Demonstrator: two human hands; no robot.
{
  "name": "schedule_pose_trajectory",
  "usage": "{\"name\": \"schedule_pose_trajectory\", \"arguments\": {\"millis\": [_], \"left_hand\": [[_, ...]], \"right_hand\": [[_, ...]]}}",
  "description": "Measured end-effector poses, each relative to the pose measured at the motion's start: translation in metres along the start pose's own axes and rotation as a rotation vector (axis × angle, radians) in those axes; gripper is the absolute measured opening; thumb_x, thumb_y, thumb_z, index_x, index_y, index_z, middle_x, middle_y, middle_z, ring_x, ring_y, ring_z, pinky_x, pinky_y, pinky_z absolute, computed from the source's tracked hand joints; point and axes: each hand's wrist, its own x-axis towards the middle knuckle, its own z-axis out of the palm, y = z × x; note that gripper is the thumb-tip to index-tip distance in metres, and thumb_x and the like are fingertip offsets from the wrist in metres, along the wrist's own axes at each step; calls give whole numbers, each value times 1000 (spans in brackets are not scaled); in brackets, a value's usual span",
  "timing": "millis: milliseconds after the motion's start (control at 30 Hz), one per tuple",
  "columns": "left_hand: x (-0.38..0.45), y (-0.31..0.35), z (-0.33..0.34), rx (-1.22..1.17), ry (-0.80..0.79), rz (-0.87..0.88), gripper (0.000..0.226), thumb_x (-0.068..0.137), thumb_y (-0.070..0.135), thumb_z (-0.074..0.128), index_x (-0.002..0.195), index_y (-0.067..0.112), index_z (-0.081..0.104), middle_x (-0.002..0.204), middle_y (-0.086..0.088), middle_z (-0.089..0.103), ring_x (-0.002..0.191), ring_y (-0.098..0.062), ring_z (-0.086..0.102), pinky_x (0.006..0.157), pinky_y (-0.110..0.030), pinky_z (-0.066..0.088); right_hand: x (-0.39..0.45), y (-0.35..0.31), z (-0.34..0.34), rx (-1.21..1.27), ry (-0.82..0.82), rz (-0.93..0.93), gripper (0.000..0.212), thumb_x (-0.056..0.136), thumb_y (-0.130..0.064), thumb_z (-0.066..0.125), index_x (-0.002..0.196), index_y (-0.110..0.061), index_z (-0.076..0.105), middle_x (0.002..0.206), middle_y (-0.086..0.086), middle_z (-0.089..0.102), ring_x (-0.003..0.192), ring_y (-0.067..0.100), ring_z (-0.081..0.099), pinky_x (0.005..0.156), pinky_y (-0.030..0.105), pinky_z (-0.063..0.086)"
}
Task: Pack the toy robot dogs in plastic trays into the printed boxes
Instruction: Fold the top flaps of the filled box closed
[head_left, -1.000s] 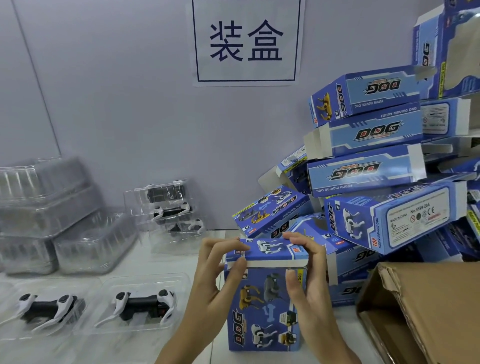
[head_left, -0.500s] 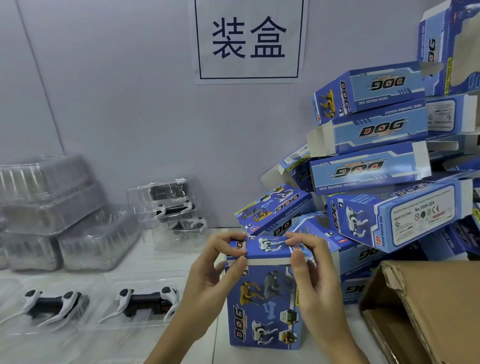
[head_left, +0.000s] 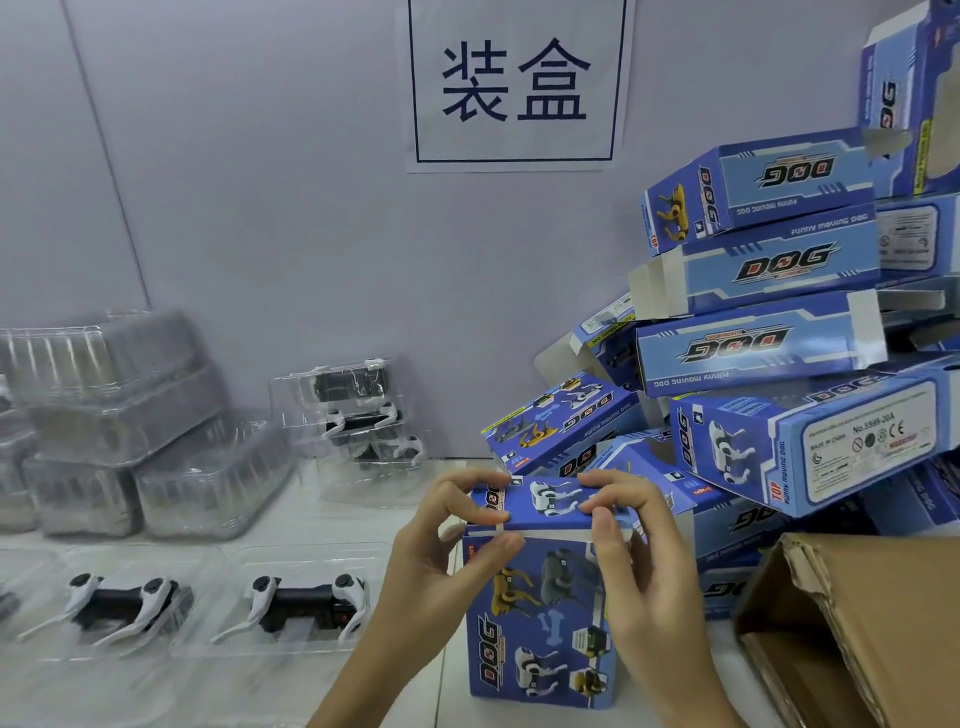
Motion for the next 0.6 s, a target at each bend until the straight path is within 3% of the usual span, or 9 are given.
{"name": "schedule_pose_trajectory", "arguments": {"millis": [67, 167, 333, 500, 600], "left_hand": [[-1, 0, 2, 24, 20, 7, 33, 87, 50, 82, 96, 22, 67, 133, -6, 64, 137, -33, 54, 88, -69, 55], [-2, 0, 4, 57, 29, -1, 32, 88, 51, 78, 101, 24, 66, 132, -2, 64, 136, -30, 55, 88, -68, 56], [-1, 0, 1, 29, -29, -14, 31, 94, 41, 73, 120, 28, 65, 139, 4, 59, 134, -31, 56, 86, -62, 60], [0, -3, -1, 91, -25, 16, 26, 96, 33, 69, 120, 27, 66, 138, -1, 60, 134, -33, 55, 86, -66, 57], [0, -5, -2, 74, -20, 21, 20, 96, 36, 70, 113, 24, 70, 138, -3, 59, 137, -33, 53, 83, -66, 57]], "right_hand": [[0, 2, -1, 3, 4, -7, 6, 105, -29, 55, 105, -29, 60, 127, -5, 66, 116, 19, 63, 85, 27, 55], [2, 5, -4, 43, -16, 36, 6, 96, -30, 60, 101, -31, 63, 128, -6, 66, 112, 25, 64, 91, 44, 56], [9, -1, -10, 161, -45, 17, 5, 90, -28, 69, 86, -30, 67, 123, 0, 71, 116, 21, 67, 77, 26, 58], [10, -2, -13, 120, -66, 21, 4, 89, -26, 72, 85, -27, 70, 126, -1, 71, 117, 23, 68, 80, 26, 59], [10, -5, -12, 80, -65, 10, 5, 88, -29, 72, 85, -28, 70, 125, -4, 71, 115, 23, 69, 83, 35, 61]]}}
